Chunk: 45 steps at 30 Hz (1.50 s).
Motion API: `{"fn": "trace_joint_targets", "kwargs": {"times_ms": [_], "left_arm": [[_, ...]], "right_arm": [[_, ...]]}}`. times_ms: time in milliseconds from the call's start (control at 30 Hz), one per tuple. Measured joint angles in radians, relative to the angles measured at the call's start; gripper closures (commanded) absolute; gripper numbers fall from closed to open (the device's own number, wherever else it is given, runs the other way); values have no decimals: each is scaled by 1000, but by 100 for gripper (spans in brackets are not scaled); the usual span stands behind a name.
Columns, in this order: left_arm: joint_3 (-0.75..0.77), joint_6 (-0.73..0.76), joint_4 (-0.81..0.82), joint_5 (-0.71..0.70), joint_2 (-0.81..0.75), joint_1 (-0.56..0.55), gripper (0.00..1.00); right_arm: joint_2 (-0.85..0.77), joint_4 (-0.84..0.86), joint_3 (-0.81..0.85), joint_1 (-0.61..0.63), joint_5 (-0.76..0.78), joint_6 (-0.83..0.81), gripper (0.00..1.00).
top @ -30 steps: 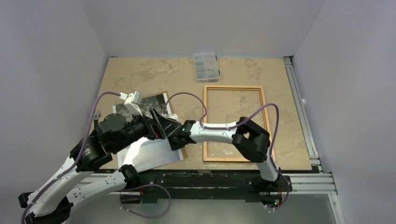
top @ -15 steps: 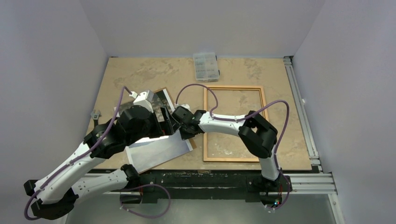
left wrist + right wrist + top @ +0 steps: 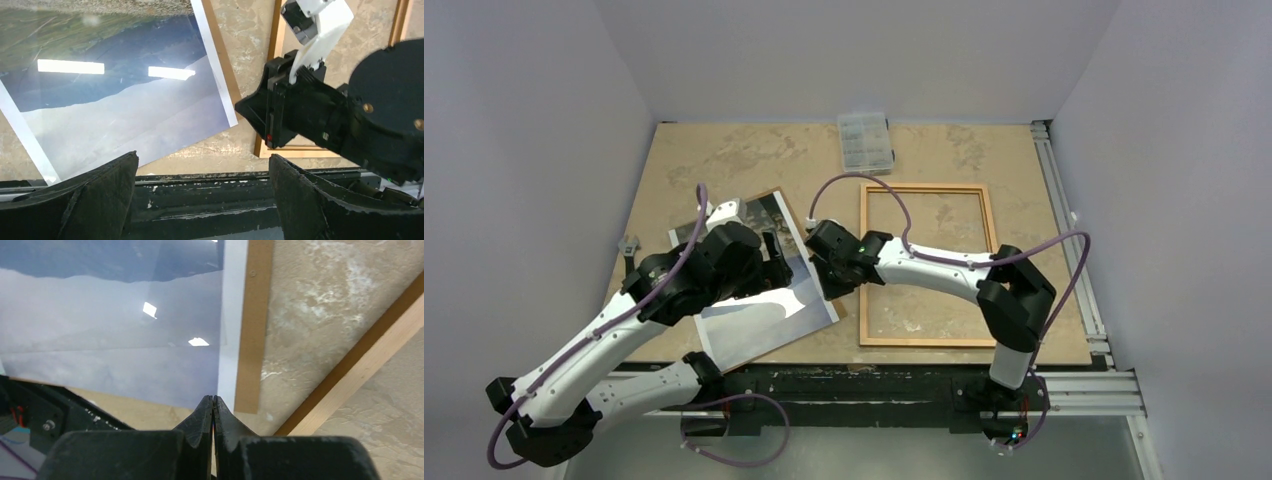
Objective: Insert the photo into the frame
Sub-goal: Move the photo frame item to the center of the board.
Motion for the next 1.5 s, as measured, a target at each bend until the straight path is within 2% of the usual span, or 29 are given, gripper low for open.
{"fn": "trace_joint_targets", "kwargs": {"times_ms": [233, 433, 733, 967, 1267, 1500], "left_arm": [[-4, -5, -4, 2, 0, 15, 1], [-20, 18, -133, -16, -50, 22, 1], [-22, 4, -40, -26, -85, 23, 1], [-22, -22, -46, -43, -95, 22, 1], [-17, -75, -132, -123, -105, 22, 1], [-16, -91, -170, -151, -58, 22, 0]], "right_arm": [[16, 37, -5, 122, -60, 1, 100], [94, 66, 4, 211, -72, 22, 100], [162, 64, 29, 243, -18, 90, 100], [161, 66, 30, 219, 47, 140, 100], [130, 122, -25, 49, 47, 150, 100], [100, 149, -66, 5, 40, 121, 100]]}}
